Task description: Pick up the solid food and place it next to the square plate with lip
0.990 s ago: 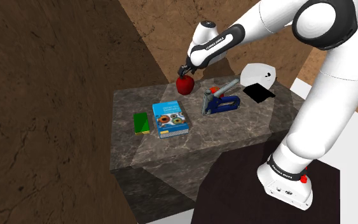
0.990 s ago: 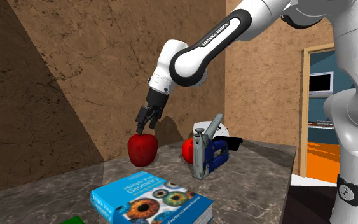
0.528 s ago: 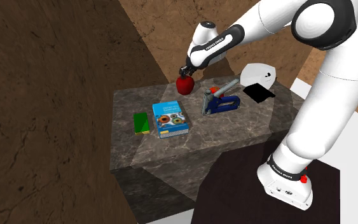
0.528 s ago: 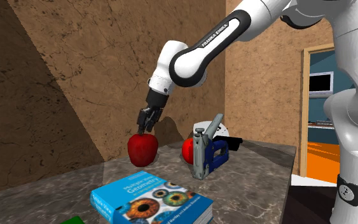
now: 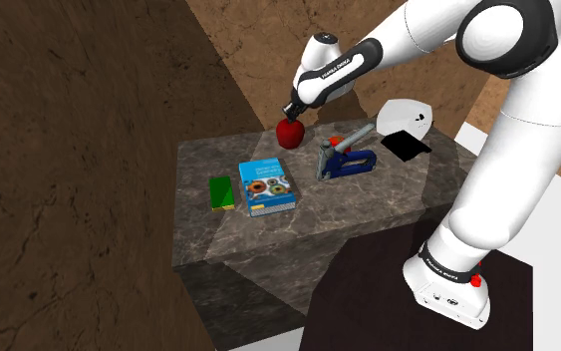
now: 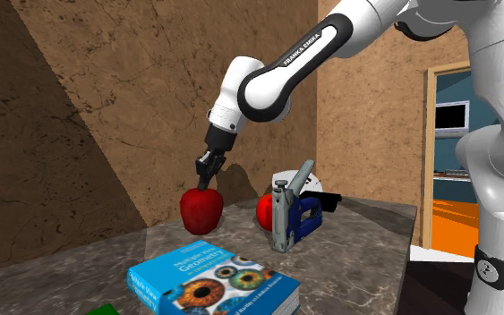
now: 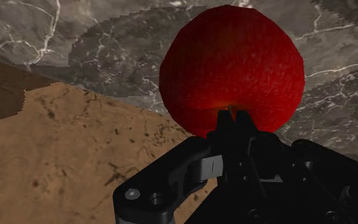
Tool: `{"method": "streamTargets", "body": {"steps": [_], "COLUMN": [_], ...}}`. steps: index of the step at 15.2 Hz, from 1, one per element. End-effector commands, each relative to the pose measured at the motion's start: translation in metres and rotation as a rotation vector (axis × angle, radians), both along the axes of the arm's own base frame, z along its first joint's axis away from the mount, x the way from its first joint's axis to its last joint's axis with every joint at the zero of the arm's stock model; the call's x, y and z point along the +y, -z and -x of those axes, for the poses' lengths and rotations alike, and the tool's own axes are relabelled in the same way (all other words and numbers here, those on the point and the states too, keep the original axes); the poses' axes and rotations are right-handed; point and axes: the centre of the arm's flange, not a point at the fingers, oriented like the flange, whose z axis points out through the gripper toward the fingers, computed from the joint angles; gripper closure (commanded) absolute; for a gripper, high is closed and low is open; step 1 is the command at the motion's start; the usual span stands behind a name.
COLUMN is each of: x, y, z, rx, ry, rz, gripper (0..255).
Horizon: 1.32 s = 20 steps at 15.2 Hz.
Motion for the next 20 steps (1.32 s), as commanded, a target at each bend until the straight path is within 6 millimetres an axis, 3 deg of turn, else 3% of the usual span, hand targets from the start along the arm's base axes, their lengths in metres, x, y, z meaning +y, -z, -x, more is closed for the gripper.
{"method": "streamTargets", "body": {"steps": [1,20], "x": [-0.001,-0.001], "y": [0.001,-0.099], "z": [0.002,0.002], "rx": [0.003,0.003], "ry": [0.0,0.0], "rz": [0.0,0.0], "gripper": [255,255]}}
